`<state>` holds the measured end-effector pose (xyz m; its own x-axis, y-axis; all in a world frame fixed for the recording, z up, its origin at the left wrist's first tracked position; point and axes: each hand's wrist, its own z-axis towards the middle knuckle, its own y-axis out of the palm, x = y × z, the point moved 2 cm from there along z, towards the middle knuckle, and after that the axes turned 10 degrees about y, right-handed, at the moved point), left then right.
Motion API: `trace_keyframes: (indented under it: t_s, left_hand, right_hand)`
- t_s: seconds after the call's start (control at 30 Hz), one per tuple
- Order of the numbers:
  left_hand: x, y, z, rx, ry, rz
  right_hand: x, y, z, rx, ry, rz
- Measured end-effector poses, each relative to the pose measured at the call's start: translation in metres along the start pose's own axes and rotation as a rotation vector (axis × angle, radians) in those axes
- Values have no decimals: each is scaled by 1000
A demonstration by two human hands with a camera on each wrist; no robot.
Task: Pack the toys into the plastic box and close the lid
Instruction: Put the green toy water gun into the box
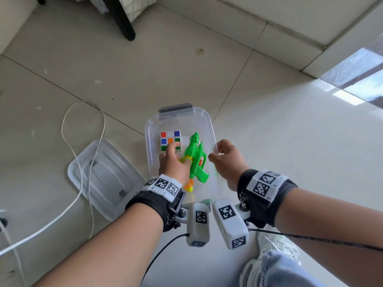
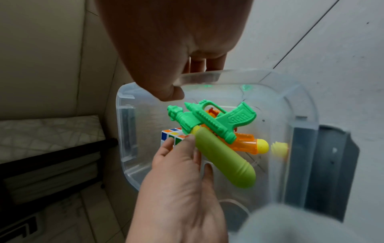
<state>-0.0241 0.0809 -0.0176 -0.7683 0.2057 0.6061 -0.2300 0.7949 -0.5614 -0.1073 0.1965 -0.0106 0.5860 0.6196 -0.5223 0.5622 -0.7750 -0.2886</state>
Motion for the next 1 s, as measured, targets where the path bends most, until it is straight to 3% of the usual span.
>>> trace_keyframes:
  t_s: [0.3, 0.4, 0.53, 0.7, 0.87, 1.0]
  left_hand:
    - [2, -33, 4, 202, 191, -291]
    - [-11, -48, 9, 288, 152, -356]
    - [-41, -62, 19, 386, -19, -349]
    - [-90, -72, 26, 320, -243, -134]
    - [-124, -68, 23, 189, -419, -82]
    - [-131, -57, 27, 69, -446, -5]
  right_hand:
    - [-16, -12, 28, 97, 4, -12]
    - [-28, -17, 36, 90, -36, -80]
    - [-35, -13, 37, 88, -44, -28]
    - [-46, -5, 18, 284, -256, -28]
    - [-57, 2, 7, 228, -339, 33]
    - [-54, 8, 7, 183, -325, 71]
